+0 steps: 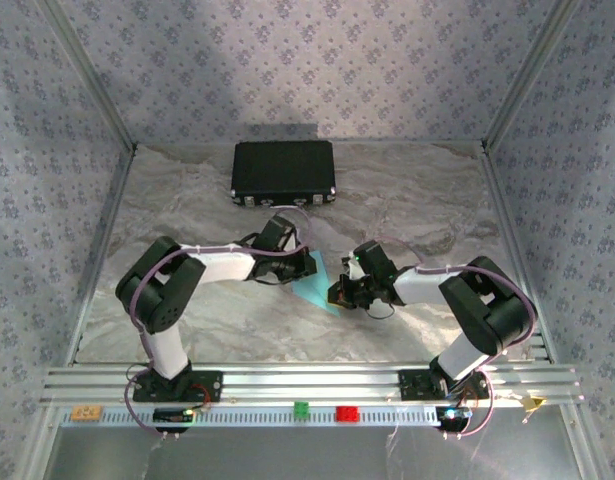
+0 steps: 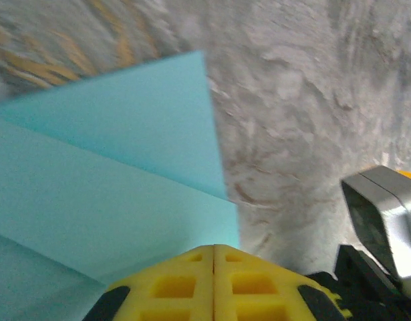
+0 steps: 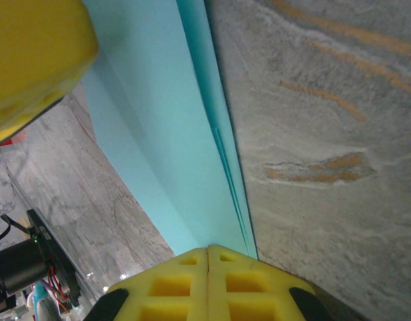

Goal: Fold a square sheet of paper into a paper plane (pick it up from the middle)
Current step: Fourth fold the wing at the center of the table.

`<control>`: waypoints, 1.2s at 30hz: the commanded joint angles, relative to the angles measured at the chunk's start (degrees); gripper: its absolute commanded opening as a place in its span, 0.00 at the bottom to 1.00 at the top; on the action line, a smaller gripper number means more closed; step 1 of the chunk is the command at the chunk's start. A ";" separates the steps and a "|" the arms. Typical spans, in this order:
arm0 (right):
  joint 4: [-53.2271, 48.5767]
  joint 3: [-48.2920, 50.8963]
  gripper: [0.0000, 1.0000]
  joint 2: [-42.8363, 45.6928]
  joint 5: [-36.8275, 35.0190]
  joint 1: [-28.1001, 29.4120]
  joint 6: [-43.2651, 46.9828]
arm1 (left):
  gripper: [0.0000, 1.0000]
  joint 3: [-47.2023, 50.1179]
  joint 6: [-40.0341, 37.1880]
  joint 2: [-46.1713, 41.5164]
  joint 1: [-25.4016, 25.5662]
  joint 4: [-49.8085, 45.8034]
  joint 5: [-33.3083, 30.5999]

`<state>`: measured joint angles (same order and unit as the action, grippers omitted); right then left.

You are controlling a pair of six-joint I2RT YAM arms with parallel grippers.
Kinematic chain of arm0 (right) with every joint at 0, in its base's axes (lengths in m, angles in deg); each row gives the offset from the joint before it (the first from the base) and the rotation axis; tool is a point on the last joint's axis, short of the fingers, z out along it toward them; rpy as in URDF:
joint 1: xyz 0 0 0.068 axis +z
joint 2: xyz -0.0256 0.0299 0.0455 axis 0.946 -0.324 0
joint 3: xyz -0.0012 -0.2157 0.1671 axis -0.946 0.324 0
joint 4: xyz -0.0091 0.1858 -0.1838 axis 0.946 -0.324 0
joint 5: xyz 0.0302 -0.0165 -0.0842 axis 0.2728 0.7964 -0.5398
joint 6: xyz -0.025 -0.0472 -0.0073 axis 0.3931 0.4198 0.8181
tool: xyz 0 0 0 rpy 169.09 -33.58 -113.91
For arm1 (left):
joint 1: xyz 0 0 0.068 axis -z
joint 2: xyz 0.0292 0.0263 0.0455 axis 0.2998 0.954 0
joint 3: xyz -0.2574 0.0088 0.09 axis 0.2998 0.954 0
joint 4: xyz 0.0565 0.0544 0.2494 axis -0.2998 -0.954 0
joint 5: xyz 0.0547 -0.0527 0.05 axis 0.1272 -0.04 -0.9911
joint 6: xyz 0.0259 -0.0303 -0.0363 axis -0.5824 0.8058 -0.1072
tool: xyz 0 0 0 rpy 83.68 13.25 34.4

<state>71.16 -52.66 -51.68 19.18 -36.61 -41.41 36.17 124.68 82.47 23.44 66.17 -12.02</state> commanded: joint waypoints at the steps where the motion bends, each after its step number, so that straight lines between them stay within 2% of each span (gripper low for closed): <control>1: -5.25 2.47 0.00 -1.21 -3.91 -0.48 -0.85 | 0.04 1.02 1.64 -0.79 1.61 1.50 0.46; 7: -4.87 2.74 0.00 -1.19 -3.82 -0.81 -0.92 | 0.03 4.16 3.97 3.14 2.32 6.41 1.74; 13: -4.96 3.01 0.00 -1.26 -3.79 -1.13 -0.89 | 0.04 4.80 3.66 4.55 0.39 7.21 1.52; 27: -4.79 3.31 0.00 -1.22 -3.66 -1.41 -0.68 | 0.06 -0.50 -0.45 3.10 -8.32 -3.00 0.87; 36: -4.79 3.26 0.00 -1.06 -3.47 -1.43 -0.63 | 0.12 -1.28 -1.69 -3.45 -5.79 -5.58 0.18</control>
<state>73.00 -51.57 -51.59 20.03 -37.47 -41.82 36.30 124.51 81.95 16.03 62.38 -11.32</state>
